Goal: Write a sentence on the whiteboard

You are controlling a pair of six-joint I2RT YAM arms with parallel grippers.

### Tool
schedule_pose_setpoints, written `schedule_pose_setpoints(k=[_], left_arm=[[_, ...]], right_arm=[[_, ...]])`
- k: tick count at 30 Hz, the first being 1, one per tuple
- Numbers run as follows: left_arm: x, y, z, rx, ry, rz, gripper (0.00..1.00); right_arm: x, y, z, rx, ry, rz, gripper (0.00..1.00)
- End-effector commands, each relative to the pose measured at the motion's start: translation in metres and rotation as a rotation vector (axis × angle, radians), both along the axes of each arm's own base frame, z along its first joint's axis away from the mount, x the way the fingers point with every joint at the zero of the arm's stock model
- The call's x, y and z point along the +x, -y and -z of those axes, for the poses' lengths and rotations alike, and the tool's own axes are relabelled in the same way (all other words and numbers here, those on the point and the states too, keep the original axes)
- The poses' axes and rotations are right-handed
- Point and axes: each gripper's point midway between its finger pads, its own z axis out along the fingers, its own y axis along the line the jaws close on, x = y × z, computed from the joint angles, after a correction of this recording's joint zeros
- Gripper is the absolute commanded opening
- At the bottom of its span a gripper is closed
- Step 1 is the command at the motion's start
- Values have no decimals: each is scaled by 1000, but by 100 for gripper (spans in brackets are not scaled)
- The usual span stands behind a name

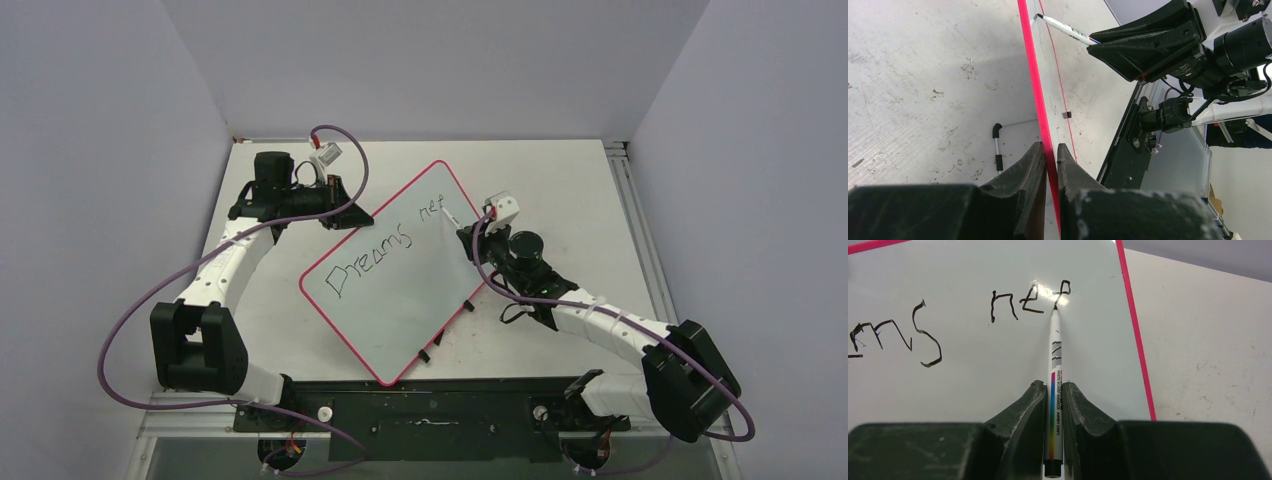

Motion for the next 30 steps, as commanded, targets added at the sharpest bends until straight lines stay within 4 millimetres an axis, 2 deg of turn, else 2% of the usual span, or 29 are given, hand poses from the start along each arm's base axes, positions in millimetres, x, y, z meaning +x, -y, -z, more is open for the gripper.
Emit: schedule_pose_setpoints(k=[1, 9, 16, 24, 30], left_arm=[[-10, 5, -5, -29, 25, 63, 0], [-9, 5, -5, -30, 23, 63, 0], [-9, 5, -4, -28, 19, 61, 0], [-7, 4, -3, -22, 17, 53, 0], [-7, 4, -3, -22, 19, 52, 0]], right_arm=[[-3, 3, -8, 17, 17, 16, 5], [7, 10, -7, 14, 13, 81, 5], [12, 6, -13, 12, 33, 74, 5], [6, 14, -45, 48, 80, 84, 5], [10, 16, -46, 21, 78, 87, 5]])
